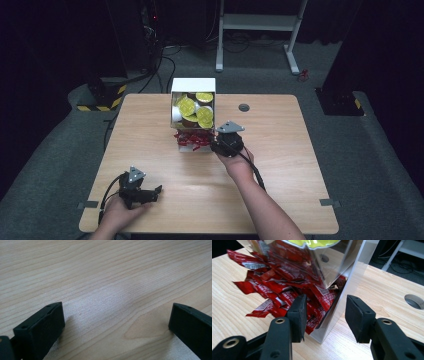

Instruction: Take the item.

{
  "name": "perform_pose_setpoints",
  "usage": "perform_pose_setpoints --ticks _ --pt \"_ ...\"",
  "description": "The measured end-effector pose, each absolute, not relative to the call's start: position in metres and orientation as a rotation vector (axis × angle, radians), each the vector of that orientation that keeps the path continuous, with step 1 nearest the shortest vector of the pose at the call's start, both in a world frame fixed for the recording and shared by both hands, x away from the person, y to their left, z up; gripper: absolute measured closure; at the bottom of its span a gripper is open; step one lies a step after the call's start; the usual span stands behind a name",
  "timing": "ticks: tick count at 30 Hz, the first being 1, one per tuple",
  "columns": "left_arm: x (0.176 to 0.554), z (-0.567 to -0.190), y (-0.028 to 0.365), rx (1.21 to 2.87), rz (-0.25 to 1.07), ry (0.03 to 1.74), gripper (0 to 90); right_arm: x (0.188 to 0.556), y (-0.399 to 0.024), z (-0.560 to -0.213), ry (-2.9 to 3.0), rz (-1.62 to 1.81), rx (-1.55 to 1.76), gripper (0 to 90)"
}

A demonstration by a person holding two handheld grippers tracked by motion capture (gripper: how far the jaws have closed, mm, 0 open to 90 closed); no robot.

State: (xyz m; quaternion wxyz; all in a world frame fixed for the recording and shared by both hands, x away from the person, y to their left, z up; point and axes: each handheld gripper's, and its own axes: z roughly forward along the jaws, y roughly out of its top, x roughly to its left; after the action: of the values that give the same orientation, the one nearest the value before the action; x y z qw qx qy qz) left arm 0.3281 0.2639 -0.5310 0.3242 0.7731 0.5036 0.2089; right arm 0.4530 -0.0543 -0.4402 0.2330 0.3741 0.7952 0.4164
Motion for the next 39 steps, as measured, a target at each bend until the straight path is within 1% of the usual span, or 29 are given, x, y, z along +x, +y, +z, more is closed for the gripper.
perform_pose_setpoints --ticks 4,6,8,9,10,11,12,13,14,15,16,18,19,27,28,30,31,33,36,39 --pt "0.328 -0.531 0.264 2.031 0.548 1.318 0.5 0.458 -0.051 -0.44 2.191 1.145 1.046 53.1" --pt "0.328 -0.531 0.264 2.028 0.547 1.319 0.5 0.461 -0.05 -0.441 2.192 1.138 1.062 51.0" --pt "0.328 -0.531 0.264 2.028 0.547 1.319 0.5 0.463 -0.05 -0.442 2.196 1.151 1.075 51.0" --pt "0.328 -0.531 0.264 2.031 0.548 1.314 0.5 0.464 -0.05 -0.442 2.183 1.136 1.065 52.9" --pt "0.328 -0.531 0.264 2.031 0.548 1.314 0.5 0.464 -0.05 -0.442 2.183 1.136 1.065 52.9" --pt "0.328 -0.531 0.264 2.03 0.548 1.314 0.5 0.465 -0.052 -0.442 2.181 1.142 1.066 55.5" --pt "0.328 -0.531 0.264 2.031 0.548 1.314 0.5 0.465 -0.052 -0.442 2.181 1.142 1.066 55.5" --pt "0.328 -0.531 0.264 2.033 0.548 1.313 0.5 0.464 -0.052 -0.442 2.182 1.135 1.047 60.0" --pt "0.328 -0.531 0.264 2.03 0.548 1.314 0.5 0.463 -0.051 -0.442 2.183 1.127 1.035 62.6" --pt "0.328 -0.531 0.264 2.03 0.548 1.314 0.5 0.463 -0.051 -0.442 2.183 1.127 1.035 62.6" --pt "0.328 -0.531 0.265 2.034 0.547 1.311 0.5 0.461 -0.047 -0.442 2.178 1.111 0.99 68.2" --pt "0.328 -0.531 0.265 2.033 0.548 1.311 0.5 0.461 -0.046 -0.442 2.179 1.113 0.982 69.9" --pt "0.328 -0.531 0.265 2.034 0.547 1.311 0.5 0.46 -0.043 -0.443 2.176 1.114 0.974 73.0" --pt "0.328 -0.531 0.265 2.034 0.547 1.311 0.5 0.462 -0.042 -0.445 2.177 1.116 0.993 73.9" --pt "0.328 -0.531 0.265 2.034 0.547 1.311 0.5 0.462 -0.042 -0.446 2.177 1.113 0.983 76.1" --pt "0.328 -0.531 0.265 2.034 0.548 1.311 0.5 0.462 -0.042 -0.446 2.177 1.112 0.988 77.6" --pt "0.328 -0.531 0.265 2.034 0.548 1.311 0.5 0.461 -0.041 -0.446 2.181 1.104 0.974 80.6" --pt "0.328 -0.531 0.265 2.034 0.548 1.311 0.5 0.461 -0.04 -0.446 2.181 1.093 0.956 81.4" --pt "0.328 -0.531 0.265 2.034 0.547 1.31 0.5 0.46 -0.041 -0.447 2.179 1.087 0.944 84.9" --pt "0.328 -0.531 0.265 2.034 0.548 1.31 0.5 0.461 -0.041 -0.446 2.186 1.074 0.939 85.5"
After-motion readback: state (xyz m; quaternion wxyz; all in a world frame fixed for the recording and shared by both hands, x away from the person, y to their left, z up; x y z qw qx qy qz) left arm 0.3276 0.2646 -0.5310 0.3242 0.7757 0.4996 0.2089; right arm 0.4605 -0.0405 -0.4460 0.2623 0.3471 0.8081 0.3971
